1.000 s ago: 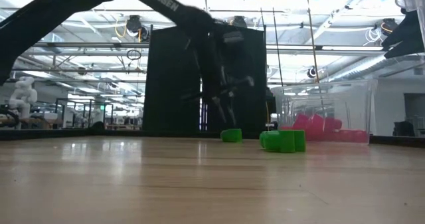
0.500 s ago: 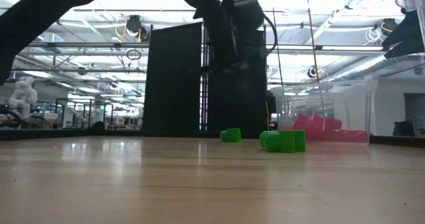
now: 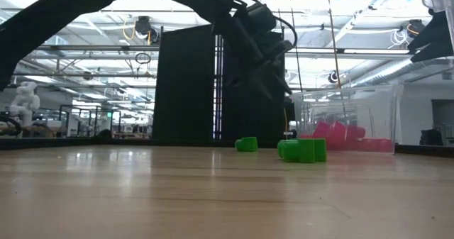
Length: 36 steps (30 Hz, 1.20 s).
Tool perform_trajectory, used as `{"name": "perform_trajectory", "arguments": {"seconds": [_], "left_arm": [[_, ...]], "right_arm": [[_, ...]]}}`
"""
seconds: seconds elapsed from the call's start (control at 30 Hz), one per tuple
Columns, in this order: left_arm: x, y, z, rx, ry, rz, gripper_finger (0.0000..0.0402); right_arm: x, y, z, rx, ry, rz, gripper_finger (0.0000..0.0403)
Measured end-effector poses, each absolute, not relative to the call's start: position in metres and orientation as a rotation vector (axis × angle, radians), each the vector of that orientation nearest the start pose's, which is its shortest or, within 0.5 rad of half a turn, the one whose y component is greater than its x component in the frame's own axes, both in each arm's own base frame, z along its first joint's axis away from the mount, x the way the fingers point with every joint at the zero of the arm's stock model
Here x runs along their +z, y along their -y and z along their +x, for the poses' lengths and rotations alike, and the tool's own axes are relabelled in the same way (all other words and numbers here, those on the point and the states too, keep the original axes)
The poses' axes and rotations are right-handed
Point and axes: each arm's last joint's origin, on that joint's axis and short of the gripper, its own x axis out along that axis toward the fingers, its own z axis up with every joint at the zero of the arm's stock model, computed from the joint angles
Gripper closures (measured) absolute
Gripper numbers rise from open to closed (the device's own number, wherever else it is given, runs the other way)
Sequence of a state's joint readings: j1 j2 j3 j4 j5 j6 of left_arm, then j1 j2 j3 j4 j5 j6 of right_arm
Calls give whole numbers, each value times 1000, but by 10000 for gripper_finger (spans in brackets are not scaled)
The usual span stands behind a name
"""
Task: Sort blocks
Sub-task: Put the green game piece into the bottom left transparent bin
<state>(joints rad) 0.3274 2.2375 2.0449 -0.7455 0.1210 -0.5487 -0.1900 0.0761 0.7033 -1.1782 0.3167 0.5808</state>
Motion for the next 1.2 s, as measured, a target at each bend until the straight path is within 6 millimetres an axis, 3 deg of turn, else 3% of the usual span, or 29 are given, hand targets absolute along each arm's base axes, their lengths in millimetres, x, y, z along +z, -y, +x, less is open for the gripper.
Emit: {"name": "perform_trajectory", "arguments": {"seconds": [0.2, 0.4, 0.53, 0.7, 1.2], "left_arm": [[238, -156, 455, 486, -997, -604, 179], [226, -163, 444, 653, -1098, -556, 122], [221, -166, 445, 681, -1098, -552, 114], [197, -167, 446, 712, -1189, -573, 114], [161, -171, 460, 823, -1138, -655, 115]], "right_arm": [[266, 9, -1, -638, -399, 511, 195], [266, 9, -1, -638, -399, 510, 195], [266, 9, -1, -637, -399, 510, 195], [266, 9, -1, -640, -396, 517, 195], [266, 9, -1, -636, -399, 520, 195]]}}
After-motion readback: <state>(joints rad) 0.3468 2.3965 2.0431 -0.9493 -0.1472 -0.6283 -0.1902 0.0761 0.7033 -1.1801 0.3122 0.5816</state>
